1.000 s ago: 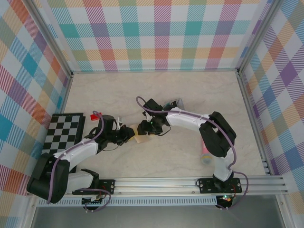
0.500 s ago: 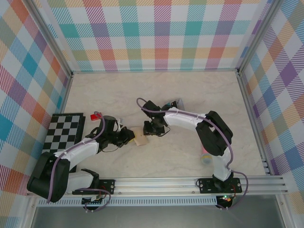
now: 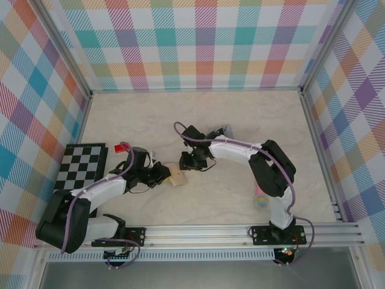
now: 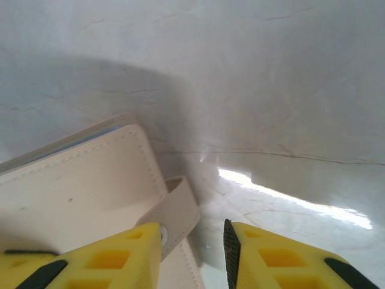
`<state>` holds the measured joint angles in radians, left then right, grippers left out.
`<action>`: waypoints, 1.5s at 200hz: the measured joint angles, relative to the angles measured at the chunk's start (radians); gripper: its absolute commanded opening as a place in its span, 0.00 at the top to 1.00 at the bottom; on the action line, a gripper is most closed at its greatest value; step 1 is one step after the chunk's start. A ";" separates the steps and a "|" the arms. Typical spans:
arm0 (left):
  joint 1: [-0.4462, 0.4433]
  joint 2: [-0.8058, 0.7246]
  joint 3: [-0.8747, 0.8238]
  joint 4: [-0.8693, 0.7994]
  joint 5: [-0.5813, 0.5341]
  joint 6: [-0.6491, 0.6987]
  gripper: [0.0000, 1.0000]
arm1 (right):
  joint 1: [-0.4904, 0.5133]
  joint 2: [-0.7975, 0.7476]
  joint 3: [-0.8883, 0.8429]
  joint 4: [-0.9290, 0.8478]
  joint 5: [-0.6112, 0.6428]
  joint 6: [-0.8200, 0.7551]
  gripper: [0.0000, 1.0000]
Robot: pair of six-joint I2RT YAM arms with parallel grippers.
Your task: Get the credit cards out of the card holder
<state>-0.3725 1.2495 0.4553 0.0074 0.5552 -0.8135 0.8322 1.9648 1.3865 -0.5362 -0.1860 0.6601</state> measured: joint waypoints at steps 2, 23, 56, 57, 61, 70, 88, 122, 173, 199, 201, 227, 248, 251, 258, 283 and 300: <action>0.000 0.001 0.000 -0.002 0.000 0.000 1.00 | 0.000 0.000 0.000 0.001 -0.004 -0.003 0.64; 0.000 0.003 0.000 -0.006 -0.003 0.000 1.00 | 0.001 0.000 0.000 0.017 -0.039 -0.030 0.57; 0.000 0.003 0.000 -0.006 -0.006 0.000 1.00 | 0.002 0.000 0.000 0.027 -0.069 -0.067 0.46; 0.000 0.003 0.000 -0.006 -0.006 0.000 1.00 | 0.002 0.000 0.000 0.027 -0.070 -0.071 0.46; 0.000 0.003 0.000 -0.006 -0.006 0.000 1.00 | 0.003 0.000 0.000 0.027 -0.070 -0.074 0.46; 0.000 0.003 0.000 -0.007 -0.006 0.000 1.00 | 0.006 0.003 0.005 0.021 -0.069 -0.081 0.47; 0.000 0.003 0.000 -0.007 -0.007 0.000 1.00 | 0.015 0.020 0.031 -0.006 -0.054 -0.095 0.51; 0.000 0.003 0.000 -0.009 -0.007 0.000 1.00 | 0.027 0.063 0.084 -0.060 0.018 -0.100 0.63; 0.000 0.003 0.002 -0.016 -0.018 0.000 1.00 | 0.029 0.086 0.146 -0.141 0.082 -0.092 0.79; 0.000 0.003 0.013 -0.039 -0.023 0.000 0.89 | 0.029 0.100 0.156 -0.143 0.074 -0.093 0.80; 0.000 0.003 0.014 -0.040 -0.023 0.000 0.87 | 0.029 0.102 0.156 -0.143 0.072 -0.093 0.80; 0.000 0.006 0.021 -0.051 -0.026 -0.005 0.71 | 0.032 0.120 0.156 -0.144 0.066 -0.092 0.85; 0.000 0.013 0.021 -0.065 -0.037 -0.005 0.59 | 0.032 0.120 0.156 -0.146 0.066 -0.093 0.91; 0.000 0.014 0.022 -0.068 -0.040 -0.001 0.57 | 0.032 0.120 0.156 -0.146 0.066 -0.095 0.92; 0.000 0.015 0.027 -0.085 -0.049 -0.002 0.50 | 0.032 0.120 0.156 -0.148 0.072 -0.097 0.93; 0.010 0.015 0.068 -0.156 -0.079 0.010 0.34 | 0.032 0.113 0.156 -0.166 0.109 -0.108 0.94; 0.029 0.011 0.094 -0.189 -0.083 0.018 0.22 | 0.032 0.088 0.152 -0.184 0.146 -0.126 0.95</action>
<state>-0.3439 1.2610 0.5491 -0.1814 0.4721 -0.7952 0.8639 2.0525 1.5383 -0.7204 -0.0395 0.5346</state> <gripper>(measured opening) 0.715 0.074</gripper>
